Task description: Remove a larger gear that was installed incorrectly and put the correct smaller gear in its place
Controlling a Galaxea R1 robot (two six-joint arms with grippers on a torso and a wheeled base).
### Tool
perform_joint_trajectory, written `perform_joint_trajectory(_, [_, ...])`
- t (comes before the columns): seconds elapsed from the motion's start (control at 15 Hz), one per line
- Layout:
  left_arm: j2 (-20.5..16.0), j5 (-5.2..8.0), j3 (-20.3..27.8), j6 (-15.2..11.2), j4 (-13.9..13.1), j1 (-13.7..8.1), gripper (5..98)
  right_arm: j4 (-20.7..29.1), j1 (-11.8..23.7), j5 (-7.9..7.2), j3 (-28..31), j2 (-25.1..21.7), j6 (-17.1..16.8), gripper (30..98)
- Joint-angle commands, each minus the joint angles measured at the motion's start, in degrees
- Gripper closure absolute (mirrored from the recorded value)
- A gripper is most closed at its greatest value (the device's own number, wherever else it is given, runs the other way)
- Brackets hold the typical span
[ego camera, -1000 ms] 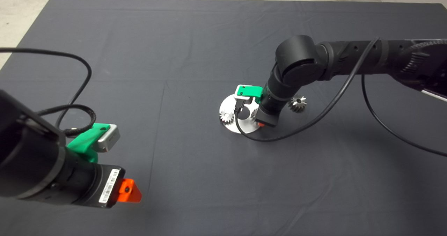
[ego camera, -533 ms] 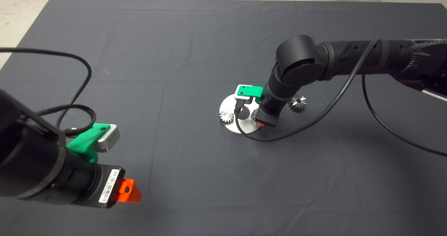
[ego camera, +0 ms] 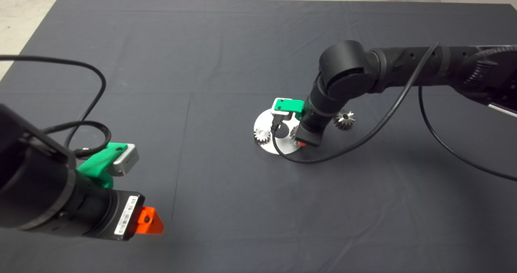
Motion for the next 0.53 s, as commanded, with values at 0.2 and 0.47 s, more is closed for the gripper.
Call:
perform_joint_trajectory(0.2, [0.04, 0.69, 0.68, 0.03, -1.06, -0.23, 5.8, -1.38, 1.03, -7.27, 0.66, 0.50, -0.36, 89.8])
perform_joint_trajectory(0.47, [0.13, 0.69, 0.68, 0.12, -0.98, -0.23, 5.8, -1.38, 1.39, -7.27, 0.59, 0.50, -0.54, 89.8])
